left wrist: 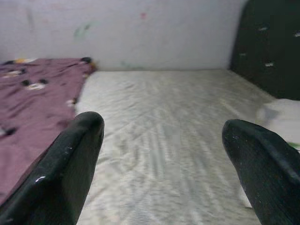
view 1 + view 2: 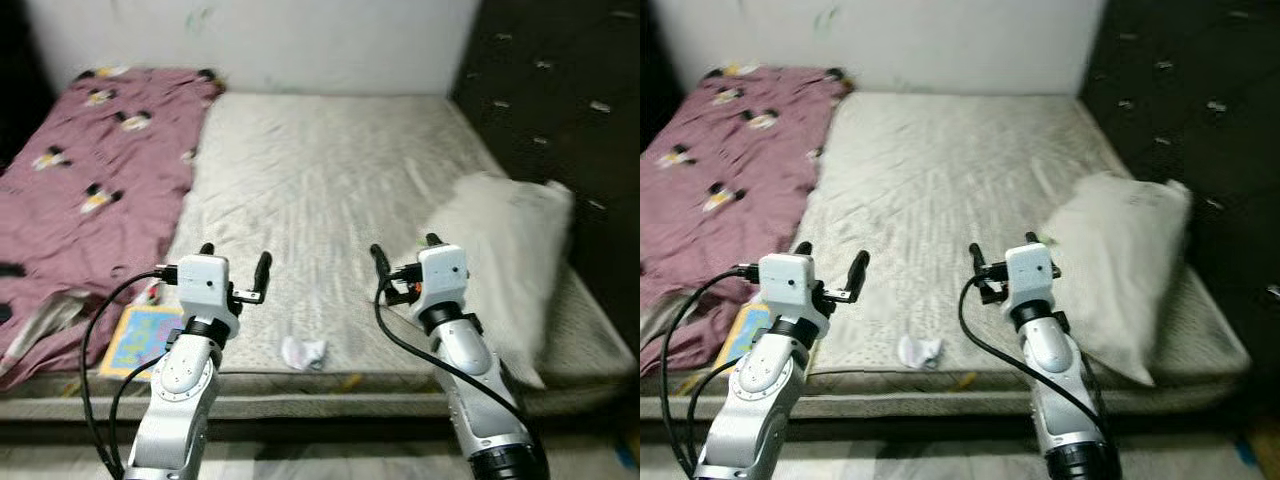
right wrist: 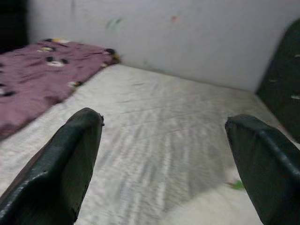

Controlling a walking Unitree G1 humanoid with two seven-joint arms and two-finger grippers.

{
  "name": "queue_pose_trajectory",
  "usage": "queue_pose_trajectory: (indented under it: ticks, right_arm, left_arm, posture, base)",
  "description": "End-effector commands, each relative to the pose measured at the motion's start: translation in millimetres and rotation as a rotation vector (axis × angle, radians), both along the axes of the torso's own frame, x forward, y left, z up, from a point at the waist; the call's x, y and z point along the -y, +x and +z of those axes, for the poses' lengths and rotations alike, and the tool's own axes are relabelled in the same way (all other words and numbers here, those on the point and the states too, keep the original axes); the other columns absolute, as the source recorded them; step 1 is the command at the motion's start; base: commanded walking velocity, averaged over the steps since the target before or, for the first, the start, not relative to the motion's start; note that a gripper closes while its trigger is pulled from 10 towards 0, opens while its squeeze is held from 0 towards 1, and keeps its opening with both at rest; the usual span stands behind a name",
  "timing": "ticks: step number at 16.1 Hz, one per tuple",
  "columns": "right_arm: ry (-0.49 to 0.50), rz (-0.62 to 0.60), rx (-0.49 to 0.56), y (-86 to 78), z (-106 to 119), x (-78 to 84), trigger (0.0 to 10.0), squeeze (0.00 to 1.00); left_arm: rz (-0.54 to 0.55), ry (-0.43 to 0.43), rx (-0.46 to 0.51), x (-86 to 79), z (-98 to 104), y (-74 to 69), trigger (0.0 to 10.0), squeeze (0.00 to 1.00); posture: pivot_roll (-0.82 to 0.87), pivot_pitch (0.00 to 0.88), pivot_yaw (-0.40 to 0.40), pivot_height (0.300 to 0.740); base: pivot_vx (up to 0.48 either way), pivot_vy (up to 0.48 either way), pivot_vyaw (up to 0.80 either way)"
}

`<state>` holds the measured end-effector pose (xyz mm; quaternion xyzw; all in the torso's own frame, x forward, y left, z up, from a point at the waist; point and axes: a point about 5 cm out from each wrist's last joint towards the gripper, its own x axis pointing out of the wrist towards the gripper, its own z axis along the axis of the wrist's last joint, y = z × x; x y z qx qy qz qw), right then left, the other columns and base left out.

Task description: Clean up the room

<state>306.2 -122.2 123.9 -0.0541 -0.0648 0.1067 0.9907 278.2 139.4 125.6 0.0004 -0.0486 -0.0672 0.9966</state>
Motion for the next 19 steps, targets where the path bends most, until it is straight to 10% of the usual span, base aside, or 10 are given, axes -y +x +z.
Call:
queue_pose_trajectory:
  ticks: [1, 11, 19]
  right_arm:
    - [-0.002, 0.003, -0.014, -0.1, -3.0, -1.1, 10.0, 0.00]
    - [-0.012, 0.010, -0.016, 0.8, -4.8, -1.4, 10.0, 0.00]
    - [0.007, 0.017, -0.034, -2.9, -6.8, -3.2, 10.0, 0.00]
  left_arm:
    - [-0.016, -0.017, -0.008, -0.2, -0.2, -0.9, 10.0, 0.00]
    - [0.036, -0.036, -0.040, -1.7, -2.4, 2.3, 10.0, 0.00]
    - [0.024, -0.037, -0.058, 0.4, -5.4, 0.9, 10.0, 0.00]
  posture:
    - [-0.01, 0.060, -0.006, 0.740]
    - [0.00, 0.049, -0.005, 0.740]
    - [-0.01, 0.051, -0.004, 0.740]
  base:
    - [0.266, 0.000, 0.00]
    - [0.151, 0.000, 0.00]
    - [0.000, 0.480, 0.00]
